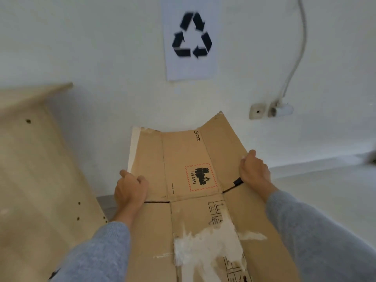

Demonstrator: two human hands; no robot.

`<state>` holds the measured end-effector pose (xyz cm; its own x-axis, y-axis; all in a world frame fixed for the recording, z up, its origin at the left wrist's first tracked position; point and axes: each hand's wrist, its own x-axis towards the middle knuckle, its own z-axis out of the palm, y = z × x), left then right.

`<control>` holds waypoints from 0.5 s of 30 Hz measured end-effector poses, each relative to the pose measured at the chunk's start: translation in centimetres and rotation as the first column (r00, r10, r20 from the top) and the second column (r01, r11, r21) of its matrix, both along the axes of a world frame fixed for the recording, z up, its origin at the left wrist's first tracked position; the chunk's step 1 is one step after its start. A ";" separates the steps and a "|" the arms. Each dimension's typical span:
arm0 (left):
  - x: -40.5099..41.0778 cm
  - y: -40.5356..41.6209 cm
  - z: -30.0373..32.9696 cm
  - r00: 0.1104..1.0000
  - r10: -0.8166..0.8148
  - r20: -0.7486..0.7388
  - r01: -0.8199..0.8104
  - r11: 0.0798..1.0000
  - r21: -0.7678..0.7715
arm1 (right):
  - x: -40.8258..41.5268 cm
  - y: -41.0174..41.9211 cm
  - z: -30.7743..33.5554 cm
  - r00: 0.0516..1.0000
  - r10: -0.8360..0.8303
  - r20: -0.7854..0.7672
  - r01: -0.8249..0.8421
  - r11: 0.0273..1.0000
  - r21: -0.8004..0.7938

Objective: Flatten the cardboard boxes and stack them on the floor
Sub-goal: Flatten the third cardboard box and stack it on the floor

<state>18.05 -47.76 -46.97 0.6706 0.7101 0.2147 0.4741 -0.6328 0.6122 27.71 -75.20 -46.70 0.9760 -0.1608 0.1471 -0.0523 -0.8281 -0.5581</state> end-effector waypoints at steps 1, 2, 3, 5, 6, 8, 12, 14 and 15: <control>0.3 -0.1 -2.5 1.000 0.005 0.005 -0.005 1.000 -0.001 | 0.4 -0.2 -2.4 1.000 0.009 0.014 -0.009 1.000 -0.002; 0.6 -0.2 -4.9 1.000 0.004 0.007 -0.004 1.000 -0.002 | 0.9 -0.4 -4.6 1.000 0.015 0.025 -0.015 1.000 -0.002; 0.9 -0.3 -7.2 1.000 0.000 0.004 0.000 1.000 -0.007 | 1.2 -0.6 -6.7 1.000 0.015 0.028 -0.015 1.000 -0.001; 1.9 -0.5 -11.5 1.000 -0.003 0.015 0.004 1.000 -0.024 | 1.7 -1.1 -10.7 0.999 0.013 0.030 -0.013 1.000 0.005; 2.4 -0.7 -13.4 1.000 -0.005 0.021 0.006 1.000 -0.029 | 2.0 -1.5 -12.5 0.999 0.011 0.031 -0.011 1.000 0.010; 3.5 -1.5 -16.7 1.000 -0.019 0.015 0.020 0.999 -0.044 | 2.7 -2.3 -15.5 0.999 -0.006 0.036 0.005 1.000 0.020; 5.9 -3.7 -21.6 0.999 -0.005 -0.045 0.001 0.996 -0.087 | 4.8 -4.1 -19.6 1.000 -0.031 -0.007 0.030 0.999 -0.031; 6.8 -4.2 -23.4 0.998 0.003 -0.070 -0.009 0.996 -0.089 | 6.0 -4.6 -21.3 0.999 -0.017 -0.036 0.016 0.999 -0.035; 7.2 -4.3 -24.3 0.996 0.001 -0.088 -0.009 0.996 -0.084 | 6.6 -4.6 -22.2 0.998 -0.011 -0.060 0.008 0.999 -0.034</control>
